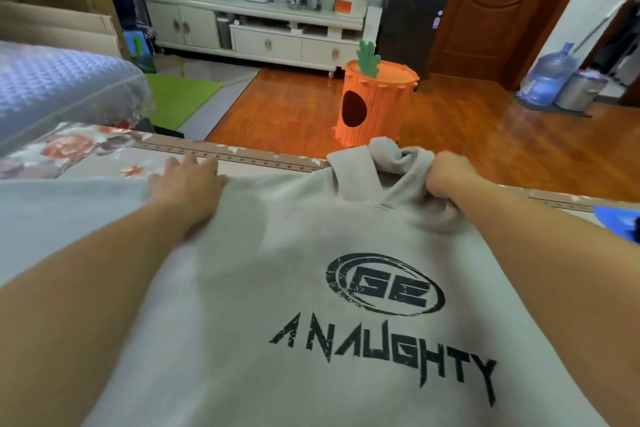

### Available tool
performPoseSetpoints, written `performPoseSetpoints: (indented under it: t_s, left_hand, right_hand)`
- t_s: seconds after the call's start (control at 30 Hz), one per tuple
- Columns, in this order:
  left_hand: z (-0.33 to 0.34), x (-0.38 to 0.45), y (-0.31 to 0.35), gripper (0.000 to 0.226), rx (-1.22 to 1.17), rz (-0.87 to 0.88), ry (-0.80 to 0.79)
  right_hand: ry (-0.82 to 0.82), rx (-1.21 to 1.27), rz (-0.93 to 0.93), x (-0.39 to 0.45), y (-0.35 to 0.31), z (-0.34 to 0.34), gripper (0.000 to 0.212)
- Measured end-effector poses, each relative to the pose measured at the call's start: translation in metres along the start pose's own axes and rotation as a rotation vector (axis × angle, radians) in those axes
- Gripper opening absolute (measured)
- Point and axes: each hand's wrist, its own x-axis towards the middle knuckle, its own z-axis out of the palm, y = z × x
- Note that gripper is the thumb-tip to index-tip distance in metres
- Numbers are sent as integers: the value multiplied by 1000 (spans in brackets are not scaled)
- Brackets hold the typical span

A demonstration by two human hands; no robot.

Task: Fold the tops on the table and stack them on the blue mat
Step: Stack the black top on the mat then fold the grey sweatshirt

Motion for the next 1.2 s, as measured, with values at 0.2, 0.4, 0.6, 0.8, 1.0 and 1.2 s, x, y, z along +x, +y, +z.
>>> performPoseSetpoints:
  t_s: [0.2,0.4,0.6,0.8,1.0,1.2]
  left_hand:
    - [-11,25,-17,29,137,-86,306]
    - [4,-66,50,61,-92,279,5]
    - [23,-162,51,67,-33,390,-109]
    - [-3,-218,67,60,-14,334,-259]
    - [6,-412,43,72,42,609,-263]
    - [9,-449,55,71,-6,527,-220]
  right_hand:
    - [491,181,-81,26,-27,-7,34]
    - [311,32,-229,-34,-22,21,60]
    - [-33,-113,-335,-155,65,37,58]
    - [13,-70,-30,-220,179,15,54]
    - [-9,116,156,-396,243,37,40]
    - [-18,240,134,-463,200,35,49]
